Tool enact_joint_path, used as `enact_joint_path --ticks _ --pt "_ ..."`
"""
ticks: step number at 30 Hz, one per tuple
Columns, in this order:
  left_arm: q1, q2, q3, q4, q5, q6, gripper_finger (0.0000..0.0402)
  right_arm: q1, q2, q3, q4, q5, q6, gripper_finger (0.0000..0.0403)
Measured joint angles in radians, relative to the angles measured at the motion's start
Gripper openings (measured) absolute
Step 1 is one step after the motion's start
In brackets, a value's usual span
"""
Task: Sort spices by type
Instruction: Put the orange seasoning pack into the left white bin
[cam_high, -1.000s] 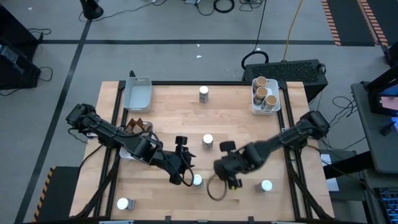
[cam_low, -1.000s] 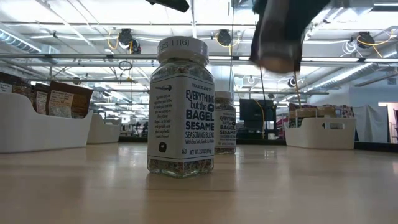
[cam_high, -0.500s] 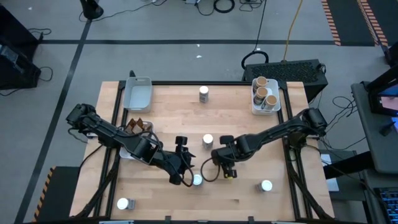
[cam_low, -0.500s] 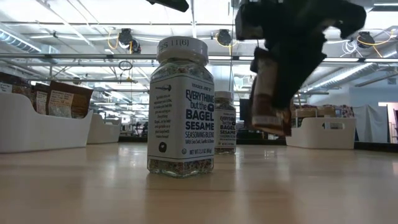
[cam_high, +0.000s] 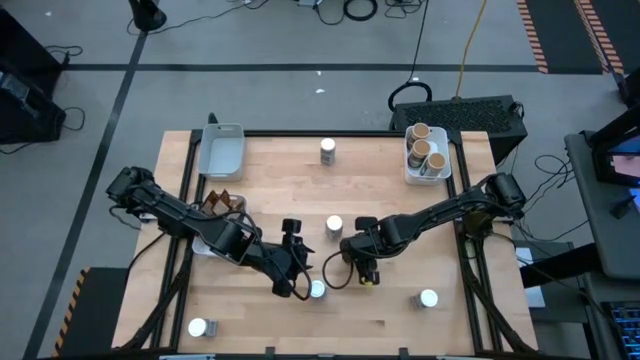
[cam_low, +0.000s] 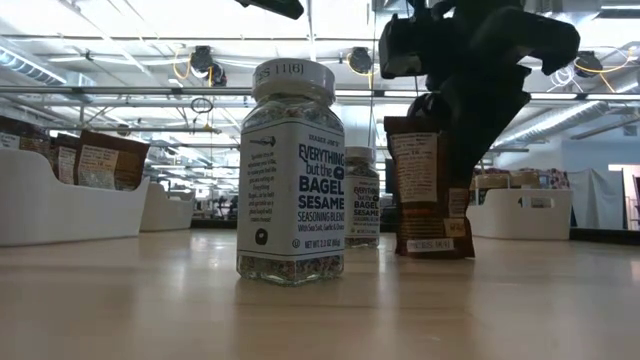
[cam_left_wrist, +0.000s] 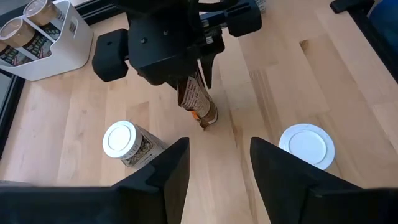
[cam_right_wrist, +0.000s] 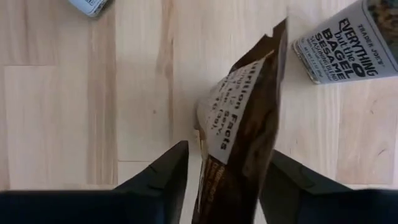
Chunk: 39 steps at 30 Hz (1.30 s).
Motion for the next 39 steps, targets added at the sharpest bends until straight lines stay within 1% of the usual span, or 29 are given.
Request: enact_joint_path --ticks 6,9,13,16,18,21,26,28,32,35,39 --pt "0.0 0.0 0.0 0.0 0.0 0.0 0.0174 0.0 0.0 0.0 -0.003 -0.081 0.013 0.0191" --pt "0.0 0.0 0.0 0.0 0.0 -0.001 0.0174 0.0 0.0 0.0 -0.026 -0.081 0.014 0.0207" --pt "0.0 0.0 0.0 0.003 0.0 -0.001 0.0174 0.0 0.0 0.023 -0.12 -0.078 0.011 0.0223" --pt "0.0 0.0 0.0 0.011 0.002 -0.001 0.0174 0.0 -0.008 0.04 -0.172 -0.077 0.01 0.0228" --pt "0.001 0.0 0.0 0.014 0.024 -0.002 0.0174 0.001 -0.029 0.042 -0.196 -0.075 0.01 0.0229" --pt "0.001 0.004 0.0 0.018 0.062 -0.001 0.0174 0.008 -0.09 0.044 -0.234 -0.051 0.016 0.0227" --pt "0.001 0.008 0.0 0.016 0.077 -0.002 0.0174 0.057 -0.244 0.033 -0.301 0.08 0.096 0.0227" --pt "0.001 0.008 0.0 0.018 0.077 -0.002 0.0174 0.089 -0.316 0.012 -0.305 0.11 0.148 0.0227" --pt "0.004 0.008 0.0 0.063 0.077 0.004 0.0174 0.176 -0.462 -0.067 -0.277 0.157 0.265 0.0227" --pt "0.02 0.018 0.0 0.126 0.077 0.035 0.0174 0.254 -0.562 -0.151 -0.227 0.229 0.345 0.0227" --pt "0.06 0.028 0.001 0.196 0.089 0.086 0.0174 0.327 -0.657 -0.261 -0.114 0.303 0.416 0.0227"
